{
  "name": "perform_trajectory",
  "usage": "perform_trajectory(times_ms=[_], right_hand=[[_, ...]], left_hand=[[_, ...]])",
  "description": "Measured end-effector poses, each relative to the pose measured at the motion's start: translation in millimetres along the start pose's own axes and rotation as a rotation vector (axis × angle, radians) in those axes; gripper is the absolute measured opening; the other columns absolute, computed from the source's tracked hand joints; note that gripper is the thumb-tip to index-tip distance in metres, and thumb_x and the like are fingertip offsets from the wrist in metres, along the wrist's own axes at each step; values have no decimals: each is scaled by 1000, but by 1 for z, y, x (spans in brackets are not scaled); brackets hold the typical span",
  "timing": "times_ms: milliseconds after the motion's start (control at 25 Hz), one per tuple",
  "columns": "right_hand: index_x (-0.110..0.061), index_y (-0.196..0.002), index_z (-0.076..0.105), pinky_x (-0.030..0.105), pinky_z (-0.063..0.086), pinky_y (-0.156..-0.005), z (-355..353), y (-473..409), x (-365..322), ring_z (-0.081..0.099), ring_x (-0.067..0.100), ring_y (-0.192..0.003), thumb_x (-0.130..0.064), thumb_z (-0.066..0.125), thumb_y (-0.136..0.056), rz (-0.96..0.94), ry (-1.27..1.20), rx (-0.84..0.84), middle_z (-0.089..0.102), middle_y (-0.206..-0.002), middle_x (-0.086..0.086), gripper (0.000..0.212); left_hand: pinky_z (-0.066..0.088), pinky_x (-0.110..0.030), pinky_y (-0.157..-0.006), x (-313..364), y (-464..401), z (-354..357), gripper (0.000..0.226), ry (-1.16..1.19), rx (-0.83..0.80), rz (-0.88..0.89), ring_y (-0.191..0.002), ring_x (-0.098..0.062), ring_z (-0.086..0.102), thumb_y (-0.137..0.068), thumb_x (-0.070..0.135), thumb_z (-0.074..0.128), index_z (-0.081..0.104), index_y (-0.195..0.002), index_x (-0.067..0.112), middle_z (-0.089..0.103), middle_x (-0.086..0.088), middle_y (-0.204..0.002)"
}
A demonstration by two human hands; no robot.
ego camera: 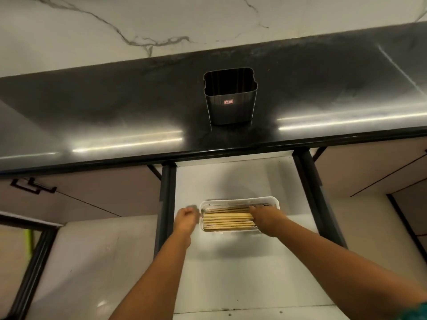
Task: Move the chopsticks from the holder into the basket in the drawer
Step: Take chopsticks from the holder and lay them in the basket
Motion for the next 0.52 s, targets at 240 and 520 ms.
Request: perform_trajectory(times_ms=[240, 520], right_hand=[[-13, -128, 45, 34, 46, -86, 9, -21, 10, 61, 26, -109, -18, 52, -91, 51, 190, -17, 62, -123, 6, 37], [-15, -128, 44, 40, 42, -96, 10, -28, 6, 51, 28, -120, -18, 61, -87, -23, 178, 65, 53, -131, 7, 44]], left_hand=[[43, -32, -86, -28, -7, 41, 42, -256, -180, 28, -104, -22, 53, -96, 13, 53, 42, -137, 16, 55, -6, -122], [47, -28, -80, -23, -16, 37, 35, -344, -160, 104, -95, -17, 56, -96, 7, 51, 50, -129, 18, 58, 1, -107]])
Point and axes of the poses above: each hand's wrist, its own y-axis away from the middle knuckle, its own z-axis out of the palm, x = y × z, the point moved 10 cm from there along -y, towards the middle knuckle
